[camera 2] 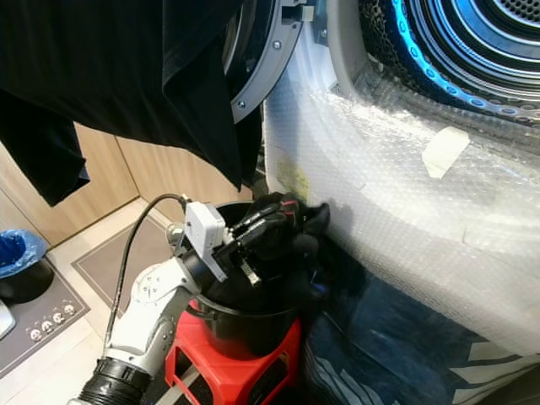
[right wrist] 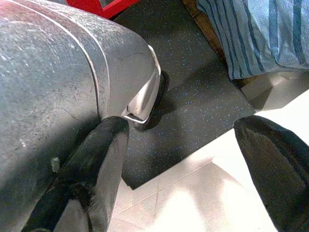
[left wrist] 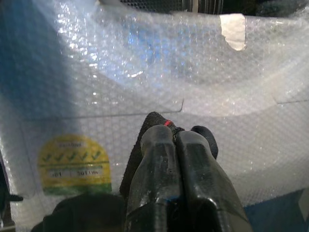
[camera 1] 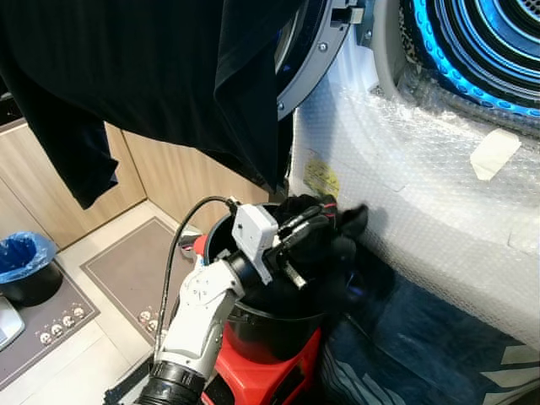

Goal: Clothes washing

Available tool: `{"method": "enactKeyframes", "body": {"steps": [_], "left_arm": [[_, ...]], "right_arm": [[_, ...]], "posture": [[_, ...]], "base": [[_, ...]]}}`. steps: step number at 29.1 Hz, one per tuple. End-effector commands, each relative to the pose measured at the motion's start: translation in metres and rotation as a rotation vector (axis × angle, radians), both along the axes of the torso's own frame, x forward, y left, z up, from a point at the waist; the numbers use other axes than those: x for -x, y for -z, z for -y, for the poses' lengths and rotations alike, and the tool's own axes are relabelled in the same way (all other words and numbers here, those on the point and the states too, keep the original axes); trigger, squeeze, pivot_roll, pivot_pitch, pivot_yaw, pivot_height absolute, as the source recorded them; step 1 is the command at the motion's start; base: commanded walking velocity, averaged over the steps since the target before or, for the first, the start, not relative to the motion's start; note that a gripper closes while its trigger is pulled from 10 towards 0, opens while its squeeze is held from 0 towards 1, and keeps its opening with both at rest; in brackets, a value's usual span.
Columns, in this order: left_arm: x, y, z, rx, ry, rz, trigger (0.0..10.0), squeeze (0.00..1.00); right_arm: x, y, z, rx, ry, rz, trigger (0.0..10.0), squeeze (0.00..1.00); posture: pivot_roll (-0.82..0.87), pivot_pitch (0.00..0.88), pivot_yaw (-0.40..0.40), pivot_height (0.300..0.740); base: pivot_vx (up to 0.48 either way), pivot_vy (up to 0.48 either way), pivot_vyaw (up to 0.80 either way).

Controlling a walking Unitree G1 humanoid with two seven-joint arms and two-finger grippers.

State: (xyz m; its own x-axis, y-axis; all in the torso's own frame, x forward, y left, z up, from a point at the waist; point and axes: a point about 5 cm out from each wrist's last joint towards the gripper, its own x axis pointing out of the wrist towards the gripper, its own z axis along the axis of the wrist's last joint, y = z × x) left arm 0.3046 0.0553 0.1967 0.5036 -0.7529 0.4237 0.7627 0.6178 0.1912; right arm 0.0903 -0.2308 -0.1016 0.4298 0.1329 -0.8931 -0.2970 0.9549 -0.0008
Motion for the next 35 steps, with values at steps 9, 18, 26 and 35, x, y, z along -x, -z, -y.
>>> {"method": "enactKeyframes", "body": {"steps": [9,18,26,35], "left_arm": [[0.015,-0.042,0.010,0.051,0.031,0.171,10.0,0.00],[0.018,-0.055,0.012,0.060,0.048,0.210,10.0,0.00],[0.019,-0.055,0.019,0.046,0.072,0.217,10.0,0.00],[0.019,-0.049,0.023,0.041,0.089,0.196,10.0,0.00]], "right_arm": [[-0.024,-0.010,0.004,-0.033,-0.043,0.099,10.0,0.00],[-0.062,-0.025,-0.003,-0.088,-0.080,0.240,10.0,0.00],[-0.102,-0.051,-0.014,-0.354,-0.083,0.385,10.0,0.00],[-0.109,-0.070,-0.032,-0.614,-0.250,0.403,10.0,0.00]], "posture": [[-0.17,0.056,-0.025,0.740],[-0.14,0.040,-0.012,0.740],[-0.13,0.033,-0.016,0.740],[-0.14,0.029,-0.015,0.740]], "base": [[0.000,0.000,0.00],[0.000,0.000,0.00],[0.000,0.000,0.00],[0.000,0.000,0.00]]}}
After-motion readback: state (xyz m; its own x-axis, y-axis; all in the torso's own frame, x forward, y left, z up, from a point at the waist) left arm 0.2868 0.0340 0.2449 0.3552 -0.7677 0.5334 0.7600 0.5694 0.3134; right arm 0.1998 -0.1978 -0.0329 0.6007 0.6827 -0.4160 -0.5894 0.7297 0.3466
